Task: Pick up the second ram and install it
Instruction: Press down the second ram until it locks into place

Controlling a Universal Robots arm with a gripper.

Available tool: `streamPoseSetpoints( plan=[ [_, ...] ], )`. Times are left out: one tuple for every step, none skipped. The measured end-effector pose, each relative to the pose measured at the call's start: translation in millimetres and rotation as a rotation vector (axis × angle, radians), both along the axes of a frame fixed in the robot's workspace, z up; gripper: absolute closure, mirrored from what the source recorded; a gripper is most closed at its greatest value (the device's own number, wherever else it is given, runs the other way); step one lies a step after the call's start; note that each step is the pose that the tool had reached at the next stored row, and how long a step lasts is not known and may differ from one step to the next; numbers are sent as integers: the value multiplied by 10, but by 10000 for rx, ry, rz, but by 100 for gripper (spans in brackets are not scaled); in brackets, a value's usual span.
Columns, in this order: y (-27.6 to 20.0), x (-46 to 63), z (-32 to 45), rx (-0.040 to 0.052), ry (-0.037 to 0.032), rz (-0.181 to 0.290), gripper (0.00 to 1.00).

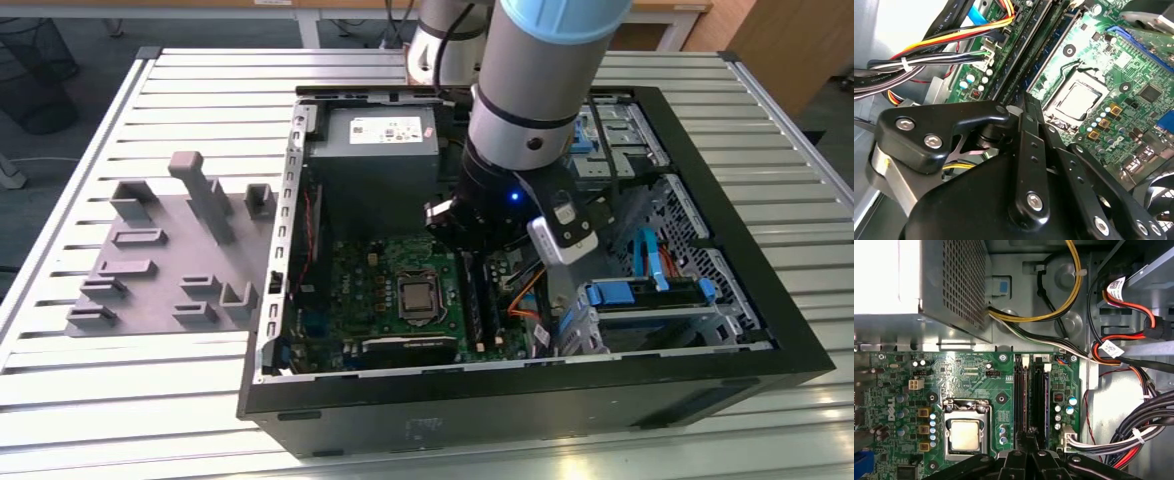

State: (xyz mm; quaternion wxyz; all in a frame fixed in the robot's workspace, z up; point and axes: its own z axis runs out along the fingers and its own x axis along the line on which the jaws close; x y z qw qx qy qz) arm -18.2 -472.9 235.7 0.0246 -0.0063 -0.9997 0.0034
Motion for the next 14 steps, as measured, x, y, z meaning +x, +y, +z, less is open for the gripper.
streamPoseSetpoints(
  plan=[
    [0, 0, -11, -1, 0, 0, 89],
    [0, 0, -28, -2, 1, 0, 89],
    [0, 0, -46, -1, 0, 0, 89],
    [0, 0, -64, -2, 0, 0, 89],
    [0, 0, -82, -2, 0, 0, 89],
    [0, 0, -96, -1, 0, 0, 89],
    [0, 0, -108, 0, 0, 0, 89],
    [0, 0, -115, -1, 0, 0, 89],
    [0, 0, -122, 0, 0, 0, 89],
    [0, 0, -127, -1, 0, 0, 89],
    [0, 0, -132, -1, 0, 0, 89],
    [0, 0, -138, 0, 0, 0, 89],
    [0, 0, -143, -2, 0, -1, 89],
    [0, 0, -148, -2, 0, -1, 89]
  ],
)
